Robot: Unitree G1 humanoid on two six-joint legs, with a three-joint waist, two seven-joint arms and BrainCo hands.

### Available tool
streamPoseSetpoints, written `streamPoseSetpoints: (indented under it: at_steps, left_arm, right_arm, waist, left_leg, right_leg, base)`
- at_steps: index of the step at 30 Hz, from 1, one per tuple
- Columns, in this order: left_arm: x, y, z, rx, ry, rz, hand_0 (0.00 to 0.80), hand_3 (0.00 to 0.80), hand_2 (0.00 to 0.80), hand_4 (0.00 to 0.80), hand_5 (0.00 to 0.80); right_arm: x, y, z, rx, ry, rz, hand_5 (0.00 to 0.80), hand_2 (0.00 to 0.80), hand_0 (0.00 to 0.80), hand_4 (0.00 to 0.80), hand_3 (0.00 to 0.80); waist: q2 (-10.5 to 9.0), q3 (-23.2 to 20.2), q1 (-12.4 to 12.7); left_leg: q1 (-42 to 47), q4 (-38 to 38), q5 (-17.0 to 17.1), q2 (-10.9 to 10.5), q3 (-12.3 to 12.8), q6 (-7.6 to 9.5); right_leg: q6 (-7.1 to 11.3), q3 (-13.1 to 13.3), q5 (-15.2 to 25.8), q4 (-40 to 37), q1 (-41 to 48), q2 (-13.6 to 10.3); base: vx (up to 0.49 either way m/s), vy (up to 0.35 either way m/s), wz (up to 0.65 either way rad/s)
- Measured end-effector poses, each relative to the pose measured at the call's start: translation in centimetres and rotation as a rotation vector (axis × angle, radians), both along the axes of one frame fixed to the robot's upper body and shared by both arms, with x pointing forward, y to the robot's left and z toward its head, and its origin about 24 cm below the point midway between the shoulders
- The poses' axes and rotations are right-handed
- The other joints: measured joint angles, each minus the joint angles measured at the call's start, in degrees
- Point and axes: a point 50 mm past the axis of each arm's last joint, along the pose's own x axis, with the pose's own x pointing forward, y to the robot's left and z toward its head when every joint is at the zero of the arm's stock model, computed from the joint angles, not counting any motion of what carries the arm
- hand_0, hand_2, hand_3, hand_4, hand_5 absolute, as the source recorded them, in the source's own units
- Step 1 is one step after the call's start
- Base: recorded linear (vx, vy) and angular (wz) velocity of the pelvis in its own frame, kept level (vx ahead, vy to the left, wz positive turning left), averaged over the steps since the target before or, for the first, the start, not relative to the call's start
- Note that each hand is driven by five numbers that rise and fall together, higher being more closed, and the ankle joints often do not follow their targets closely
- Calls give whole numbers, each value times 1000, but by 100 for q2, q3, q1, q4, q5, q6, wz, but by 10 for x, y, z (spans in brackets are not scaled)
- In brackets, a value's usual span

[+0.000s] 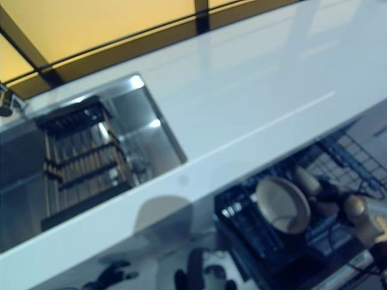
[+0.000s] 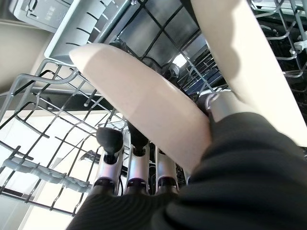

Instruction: Take plates into dishwasher

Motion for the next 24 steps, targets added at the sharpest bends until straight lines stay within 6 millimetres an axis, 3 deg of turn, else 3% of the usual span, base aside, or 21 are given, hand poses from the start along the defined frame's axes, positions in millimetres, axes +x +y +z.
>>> streamPoseSetpoints:
  at_steps: [12, 13, 14, 24]
  left_arm:
    - [3, -1, 2, -3, -10, -7, 0, 0, 0, 0, 0]
    - [5, -2, 2, -5, -14, -11, 0, 0, 0, 0, 0]
    - [5, -2, 3, -7, -16, -13, 0, 0, 0, 0, 0]
    - [6, -4, 3, -14, -15, -20, 0, 0, 0, 0, 0]
  right_arm:
    - [0, -8, -11, -49, 39, -87, 800, 800, 800, 800, 800]
    - [-1, -10, -12, -49, 43, -101, 599, 599, 599, 599, 599]
    - [-2, -12, -12, -49, 47, -116, 0, 0, 0, 0, 0]
    - [-16, -22, -29, -26, 98, -205, 0, 0, 0, 0, 0]
  waist:
    - [33, -7, 82]
    - [38, -9, 118]
    - [40, -10, 151]
    - [38, -7, 124]
  left_leg:
    - [-78, 2, 2, -8, -22, 2]
    - [-85, 3, 4, -9, -29, 4]
    - [-87, 3, 5, -10, -38, 6]
    - [-56, 0, 7, -20, -43, 8]
  right_leg:
    - [0, -23, -1, -1, -65, -21]
    - [0, -36, -1, -2, -67, -23]
    - [0, -55, -2, -2, -67, -25]
    - [-2, -60, -1, -10, -19, -16]
  base:
    - [-1, 0, 0]
    - [0, 11, 5]
    - [1, 15, 6]
    - [20, 6, 0]
